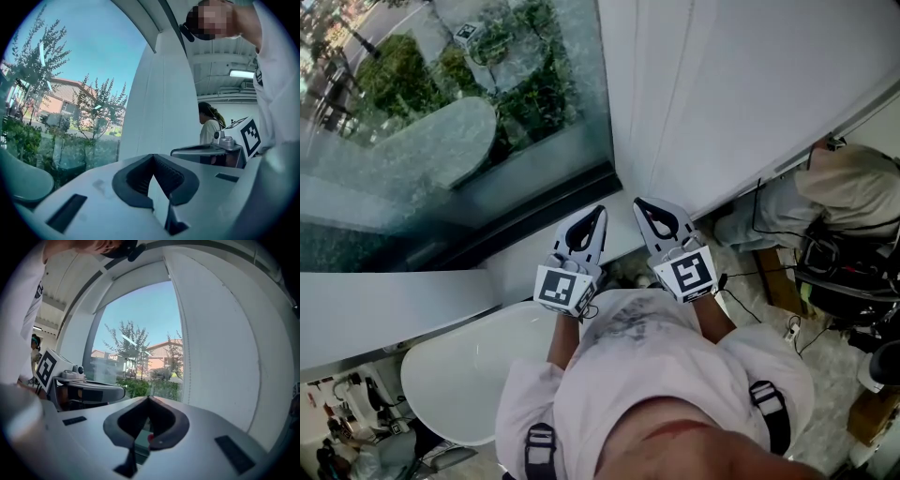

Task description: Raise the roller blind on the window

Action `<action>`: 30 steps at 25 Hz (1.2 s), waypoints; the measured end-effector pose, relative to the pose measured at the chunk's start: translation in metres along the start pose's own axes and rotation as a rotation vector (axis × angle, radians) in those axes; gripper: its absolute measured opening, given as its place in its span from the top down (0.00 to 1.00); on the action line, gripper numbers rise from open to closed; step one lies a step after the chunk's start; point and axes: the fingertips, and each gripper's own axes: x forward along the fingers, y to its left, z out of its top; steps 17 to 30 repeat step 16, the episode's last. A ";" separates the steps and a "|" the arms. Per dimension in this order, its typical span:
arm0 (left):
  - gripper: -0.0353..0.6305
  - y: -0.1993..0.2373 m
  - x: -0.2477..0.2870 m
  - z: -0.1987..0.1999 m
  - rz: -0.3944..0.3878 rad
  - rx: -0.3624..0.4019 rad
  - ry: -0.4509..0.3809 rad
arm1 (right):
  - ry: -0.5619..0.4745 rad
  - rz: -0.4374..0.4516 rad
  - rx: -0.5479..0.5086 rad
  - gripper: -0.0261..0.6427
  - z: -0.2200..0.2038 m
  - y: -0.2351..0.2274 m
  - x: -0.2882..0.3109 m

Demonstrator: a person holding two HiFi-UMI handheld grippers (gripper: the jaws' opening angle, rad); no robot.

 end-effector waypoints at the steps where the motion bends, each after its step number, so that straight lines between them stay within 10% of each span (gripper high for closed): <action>1: 0.94 0.000 0.000 0.000 0.002 0.002 0.001 | -0.001 0.001 -0.001 0.87 0.000 0.000 0.001; 30: 0.94 0.007 0.000 0.006 0.023 0.014 -0.002 | -0.001 0.010 -0.020 0.87 0.005 0.001 0.007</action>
